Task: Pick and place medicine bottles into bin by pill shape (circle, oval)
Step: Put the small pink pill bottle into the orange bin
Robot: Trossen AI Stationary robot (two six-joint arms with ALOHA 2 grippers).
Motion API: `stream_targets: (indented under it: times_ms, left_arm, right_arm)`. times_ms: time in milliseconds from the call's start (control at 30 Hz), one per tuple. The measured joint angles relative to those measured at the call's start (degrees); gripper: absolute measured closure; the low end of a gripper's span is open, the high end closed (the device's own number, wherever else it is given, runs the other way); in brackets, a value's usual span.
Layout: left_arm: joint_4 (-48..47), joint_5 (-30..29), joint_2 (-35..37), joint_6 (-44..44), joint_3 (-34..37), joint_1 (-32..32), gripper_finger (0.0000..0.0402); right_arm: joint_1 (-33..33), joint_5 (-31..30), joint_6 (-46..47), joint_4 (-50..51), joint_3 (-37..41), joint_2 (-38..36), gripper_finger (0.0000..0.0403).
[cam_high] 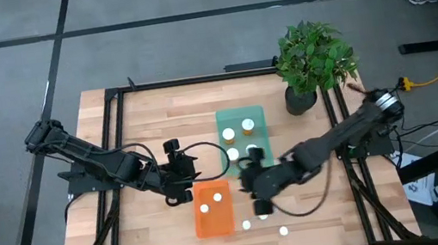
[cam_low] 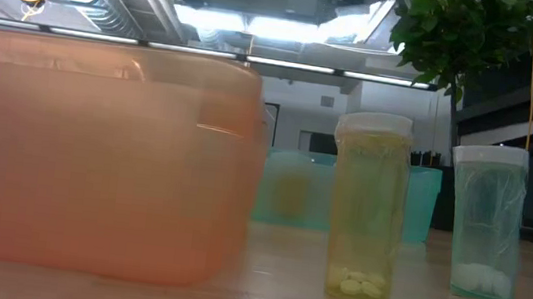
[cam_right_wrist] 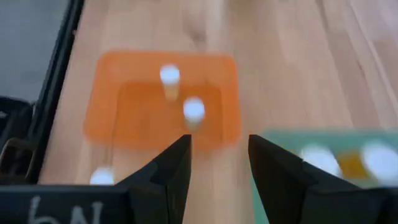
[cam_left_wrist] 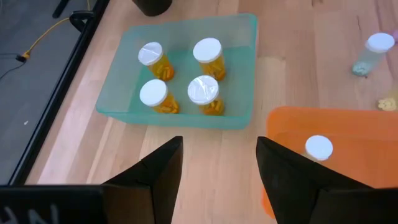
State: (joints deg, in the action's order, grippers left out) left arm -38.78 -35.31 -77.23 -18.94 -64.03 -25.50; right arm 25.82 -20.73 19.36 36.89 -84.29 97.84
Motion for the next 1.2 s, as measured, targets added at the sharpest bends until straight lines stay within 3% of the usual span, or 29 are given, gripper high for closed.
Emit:
stream_targets:
  times_ms: [200, 367, 600, 800, 1000, 1200]
  left_arm:
    - [0.34, 0.00, 0.00, 0.00, 0.00, 0.02, 0.0206]
    - [0.44, 0.00, 0.00, 0.00, 0.00, 0.02, 0.0206]
    - [0.84, 0.00, 0.00, -0.01, 0.00, 0.02, 0.0206]
    - [1.34, 0.00, 0.00, 0.00, 0.00, 0.02, 0.0206]
    - [1.57, 0.00, 0.00, 0.00, 0.00, 0.02, 0.0206]
    - [1.56, 0.00, 0.00, 0.01, 0.00, 0.02, 0.0206]
  right_arm:
    - [8.13, 0.79, 14.06, 14.32, 2.23, -5.94, 0.0242]
    - [17.88, 1.67, 24.03, 16.04, 7.25, -5.88, 0.0242]
    - [27.75, 2.57, 33.39, 2.31, 18.80, -5.01, 0.0242]
    - [28.84, 2.52, 40.35, -10.93, 29.28, -4.99, 0.0242]
    - [26.98, 2.36, 38.65, -23.34, 36.49, -4.94, 0.0242]
    - [25.60, 3.77, 32.56, -29.31, 39.07, -4.94, 0.0242]
